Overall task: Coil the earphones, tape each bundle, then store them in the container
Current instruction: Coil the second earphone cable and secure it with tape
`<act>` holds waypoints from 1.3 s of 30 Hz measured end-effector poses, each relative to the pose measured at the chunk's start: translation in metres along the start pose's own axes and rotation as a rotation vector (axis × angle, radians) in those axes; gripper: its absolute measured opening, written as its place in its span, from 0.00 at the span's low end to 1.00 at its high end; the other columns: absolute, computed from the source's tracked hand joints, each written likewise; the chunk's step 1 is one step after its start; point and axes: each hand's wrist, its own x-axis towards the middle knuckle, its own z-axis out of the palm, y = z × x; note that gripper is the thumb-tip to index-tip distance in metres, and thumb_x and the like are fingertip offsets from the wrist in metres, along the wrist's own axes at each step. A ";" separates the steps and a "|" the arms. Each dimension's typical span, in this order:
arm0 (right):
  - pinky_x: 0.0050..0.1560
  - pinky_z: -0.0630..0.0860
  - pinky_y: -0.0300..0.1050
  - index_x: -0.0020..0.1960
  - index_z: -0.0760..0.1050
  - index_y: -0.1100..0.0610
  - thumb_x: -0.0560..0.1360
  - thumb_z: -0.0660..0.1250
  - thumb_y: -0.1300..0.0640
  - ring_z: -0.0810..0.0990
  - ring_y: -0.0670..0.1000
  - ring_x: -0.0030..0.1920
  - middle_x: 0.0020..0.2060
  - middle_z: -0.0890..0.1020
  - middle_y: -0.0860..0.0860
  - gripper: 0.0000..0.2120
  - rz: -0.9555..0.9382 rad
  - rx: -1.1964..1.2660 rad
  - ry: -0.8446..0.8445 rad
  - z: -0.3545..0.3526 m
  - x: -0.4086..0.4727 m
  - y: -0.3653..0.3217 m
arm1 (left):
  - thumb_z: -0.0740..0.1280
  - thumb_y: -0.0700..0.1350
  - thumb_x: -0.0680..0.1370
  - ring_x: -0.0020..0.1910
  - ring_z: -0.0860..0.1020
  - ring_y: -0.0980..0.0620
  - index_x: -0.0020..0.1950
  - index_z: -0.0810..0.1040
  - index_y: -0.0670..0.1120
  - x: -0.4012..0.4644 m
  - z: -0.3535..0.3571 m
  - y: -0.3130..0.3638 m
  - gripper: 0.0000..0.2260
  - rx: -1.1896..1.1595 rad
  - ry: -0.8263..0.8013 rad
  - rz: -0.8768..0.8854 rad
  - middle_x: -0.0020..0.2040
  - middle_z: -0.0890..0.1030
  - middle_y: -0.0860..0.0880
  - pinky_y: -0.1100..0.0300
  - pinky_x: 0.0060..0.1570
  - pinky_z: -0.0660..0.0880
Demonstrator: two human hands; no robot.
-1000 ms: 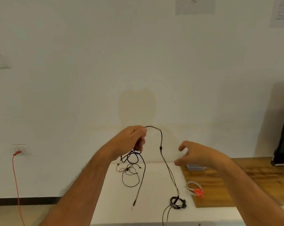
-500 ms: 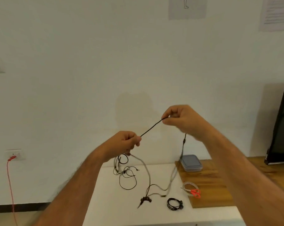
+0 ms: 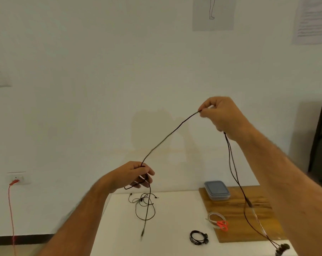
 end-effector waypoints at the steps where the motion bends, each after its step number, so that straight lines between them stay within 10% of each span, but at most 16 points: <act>1: 0.21 0.59 0.35 0.40 0.78 0.60 0.72 0.65 0.68 0.61 0.47 0.21 0.23 0.68 0.50 0.06 0.054 -0.015 -0.056 0.000 -0.001 0.004 | 0.57 0.47 0.84 0.50 0.83 0.46 0.56 0.80 0.43 -0.001 0.000 0.004 0.14 -0.019 -0.006 0.021 0.49 0.85 0.45 0.50 0.55 0.77; 5: 0.30 0.78 0.45 0.52 0.76 0.57 0.74 0.64 0.68 0.72 0.49 0.24 0.32 0.76 0.55 0.10 0.291 -0.052 -0.392 -0.009 -0.012 0.018 | 0.57 0.50 0.84 0.31 0.77 0.49 0.53 0.77 0.42 -0.006 0.002 0.035 0.14 -0.073 0.009 0.080 0.37 0.79 0.45 0.53 0.37 0.78; 10: 0.30 0.75 0.45 0.64 0.72 0.51 0.74 0.73 0.59 0.69 0.48 0.27 0.34 0.78 0.54 0.20 0.214 -0.015 -0.860 -0.001 -0.030 0.020 | 0.59 0.52 0.83 0.24 0.72 0.51 0.50 0.69 0.46 -0.001 0.014 0.077 0.10 -0.005 -0.078 0.130 0.38 0.82 0.45 0.60 0.25 0.69; 15: 0.25 0.63 0.35 0.45 0.81 0.61 0.75 0.72 0.59 0.65 0.42 0.22 0.23 0.70 0.44 0.05 -0.003 -0.122 -0.588 0.005 -0.033 0.012 | 0.70 0.45 0.77 0.43 0.84 0.47 0.47 0.77 0.42 0.009 0.027 0.083 0.07 0.027 -0.146 0.165 0.48 0.85 0.42 0.59 0.38 0.78; 21: 0.26 0.64 0.34 0.41 0.77 0.60 0.78 0.68 0.57 0.63 0.42 0.21 0.20 0.66 0.41 0.09 -0.045 -0.137 -0.264 -0.016 -0.028 0.019 | 0.66 0.45 0.80 0.45 0.83 0.48 0.49 0.81 0.42 0.006 0.017 0.058 0.08 0.059 -0.164 0.105 0.43 0.84 0.44 0.52 0.53 0.78; 31: 0.26 0.70 0.45 0.43 0.70 0.57 0.82 0.58 0.58 0.64 0.47 0.24 0.30 0.70 0.51 0.10 0.103 0.253 0.124 -0.036 -0.020 0.031 | 0.56 0.44 0.83 0.27 0.70 0.51 0.58 0.78 0.44 0.000 0.005 0.038 0.12 -0.026 -0.106 -0.058 0.38 0.76 0.47 0.58 0.31 0.73; 35: 0.24 0.67 0.42 0.52 0.72 0.56 0.80 0.62 0.60 0.61 0.47 0.24 0.33 0.73 0.54 0.02 0.244 0.361 -0.109 -0.038 -0.024 0.038 | 0.54 0.47 0.82 0.27 0.58 0.53 0.45 0.76 0.45 0.000 0.006 0.040 0.14 -0.094 -0.077 -0.041 0.34 0.71 0.49 0.61 0.27 0.54; 39: 0.28 0.73 0.44 0.62 0.70 0.49 0.74 0.72 0.53 0.66 0.46 0.25 0.39 0.79 0.55 0.19 0.346 0.144 -0.484 -0.023 -0.033 0.043 | 0.52 0.44 0.81 0.26 0.57 0.54 0.34 0.66 0.48 0.002 0.011 0.053 0.15 -0.173 -0.056 0.053 0.32 0.70 0.49 0.63 0.26 0.54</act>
